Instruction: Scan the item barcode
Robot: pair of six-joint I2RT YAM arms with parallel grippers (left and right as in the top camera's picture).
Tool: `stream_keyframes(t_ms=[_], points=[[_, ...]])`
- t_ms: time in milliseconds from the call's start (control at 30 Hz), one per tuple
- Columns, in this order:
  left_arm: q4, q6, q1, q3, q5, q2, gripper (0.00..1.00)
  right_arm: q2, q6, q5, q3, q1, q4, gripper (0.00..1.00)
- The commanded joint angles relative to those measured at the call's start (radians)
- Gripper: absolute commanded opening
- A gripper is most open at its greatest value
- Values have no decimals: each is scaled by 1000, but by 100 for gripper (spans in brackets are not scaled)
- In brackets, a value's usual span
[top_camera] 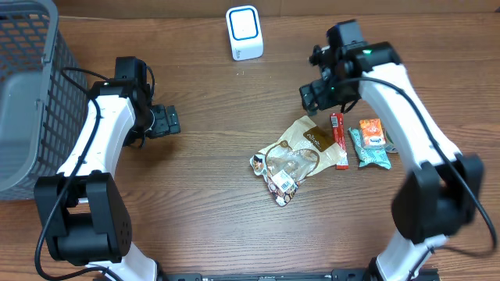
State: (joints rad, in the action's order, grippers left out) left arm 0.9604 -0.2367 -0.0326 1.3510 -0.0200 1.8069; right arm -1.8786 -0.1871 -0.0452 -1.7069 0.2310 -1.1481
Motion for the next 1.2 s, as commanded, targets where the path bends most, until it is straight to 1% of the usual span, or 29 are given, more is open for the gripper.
stream_keyframes(t_ms=[0, 633, 800, 933, 1033, 1167], points=[[0, 4, 2, 12, -6, 5, 100, 193, 4, 0, -6, 3, 3, 100], [0, 4, 2, 12, -6, 5, 100, 771, 3, 2, -6, 3, 2, 100], [0, 4, 2, 12, -6, 5, 100, 951, 1, -1, 5, 3, -45, 100], [-1, 5, 2, 12, -6, 5, 100, 1115, 1, -1, 85, 3, -36, 100], [-1, 4, 2, 12, -6, 5, 100, 1273, 4, -2, 212, 3, -16, 100], [0, 4, 2, 12, -6, 5, 100, 1440, 4, -2, 380, 2, 18, 100]])
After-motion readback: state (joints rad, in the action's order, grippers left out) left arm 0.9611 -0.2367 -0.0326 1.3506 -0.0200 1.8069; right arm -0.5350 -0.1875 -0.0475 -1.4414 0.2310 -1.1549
